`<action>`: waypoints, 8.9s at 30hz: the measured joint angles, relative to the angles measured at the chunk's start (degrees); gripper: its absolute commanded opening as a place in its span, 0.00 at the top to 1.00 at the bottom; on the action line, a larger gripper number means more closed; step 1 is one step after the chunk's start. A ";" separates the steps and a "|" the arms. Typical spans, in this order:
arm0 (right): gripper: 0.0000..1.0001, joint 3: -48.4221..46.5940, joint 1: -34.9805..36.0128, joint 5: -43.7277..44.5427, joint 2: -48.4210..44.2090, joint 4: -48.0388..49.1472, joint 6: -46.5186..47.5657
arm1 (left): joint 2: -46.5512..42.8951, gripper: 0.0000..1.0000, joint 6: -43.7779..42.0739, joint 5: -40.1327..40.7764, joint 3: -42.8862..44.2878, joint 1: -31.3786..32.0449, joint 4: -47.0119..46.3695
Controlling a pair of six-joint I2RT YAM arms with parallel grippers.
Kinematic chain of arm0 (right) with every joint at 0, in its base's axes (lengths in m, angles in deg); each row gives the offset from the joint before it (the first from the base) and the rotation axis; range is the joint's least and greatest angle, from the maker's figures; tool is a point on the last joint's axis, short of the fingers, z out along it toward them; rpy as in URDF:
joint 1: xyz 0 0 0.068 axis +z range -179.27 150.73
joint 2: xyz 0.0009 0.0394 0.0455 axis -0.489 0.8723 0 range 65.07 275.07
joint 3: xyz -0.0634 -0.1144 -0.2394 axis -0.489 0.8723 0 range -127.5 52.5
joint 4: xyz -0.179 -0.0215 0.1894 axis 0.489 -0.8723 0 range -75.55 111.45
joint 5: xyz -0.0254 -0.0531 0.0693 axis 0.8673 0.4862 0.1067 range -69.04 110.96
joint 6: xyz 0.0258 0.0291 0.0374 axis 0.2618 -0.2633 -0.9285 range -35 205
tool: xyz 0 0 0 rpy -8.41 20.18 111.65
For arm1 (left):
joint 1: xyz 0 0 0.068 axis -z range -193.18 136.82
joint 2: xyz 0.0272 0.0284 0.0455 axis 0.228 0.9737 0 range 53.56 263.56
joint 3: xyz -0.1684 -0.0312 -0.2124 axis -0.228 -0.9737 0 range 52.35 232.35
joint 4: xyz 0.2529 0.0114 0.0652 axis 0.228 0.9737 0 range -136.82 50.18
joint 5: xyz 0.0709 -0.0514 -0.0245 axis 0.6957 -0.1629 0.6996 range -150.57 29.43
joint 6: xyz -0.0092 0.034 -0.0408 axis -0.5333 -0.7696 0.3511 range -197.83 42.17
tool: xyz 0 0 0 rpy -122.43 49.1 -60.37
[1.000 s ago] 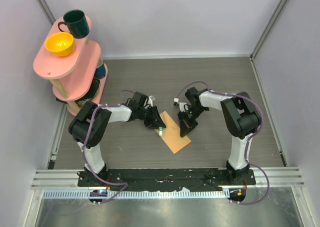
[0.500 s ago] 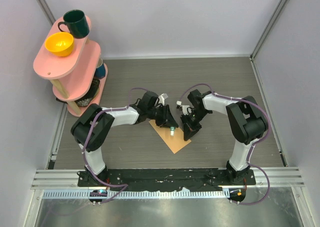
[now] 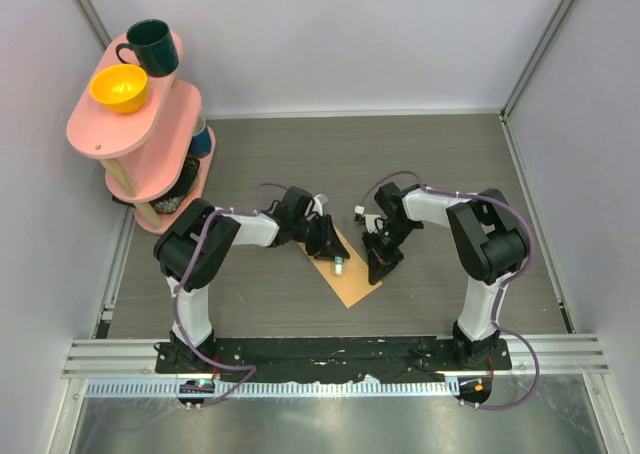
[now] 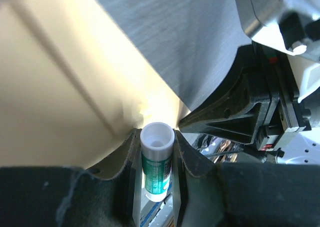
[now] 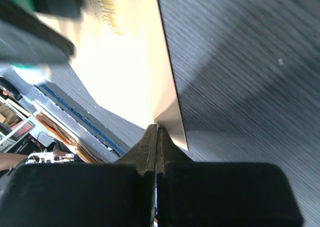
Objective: Place the letter into the envelope and seal it
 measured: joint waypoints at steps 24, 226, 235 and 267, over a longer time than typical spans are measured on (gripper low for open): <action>0.99 -0.02 0.00 0.07 0.00 -0.02 -0.42 | -1.95 1.00 -4.24 0.81 -0.24 2.32 3.37; 0.53 -34.75 18.88 20.02 -18.32 4.72 -7.58 | -44.30 1.00 3.32 32.81 3.15 -1.27 13.62; 0.56 -34.75 19.71 20.74 -17.49 5.49 -8.26 | -44.61 1.00 8.17 34.71 2.25 -1.33 14.47; 0.99 -24.02 9.64 0.31 -31.28 3.23 -3.56 | -42.40 0.00 -27.67 1.68 23.02 -18.21 46.25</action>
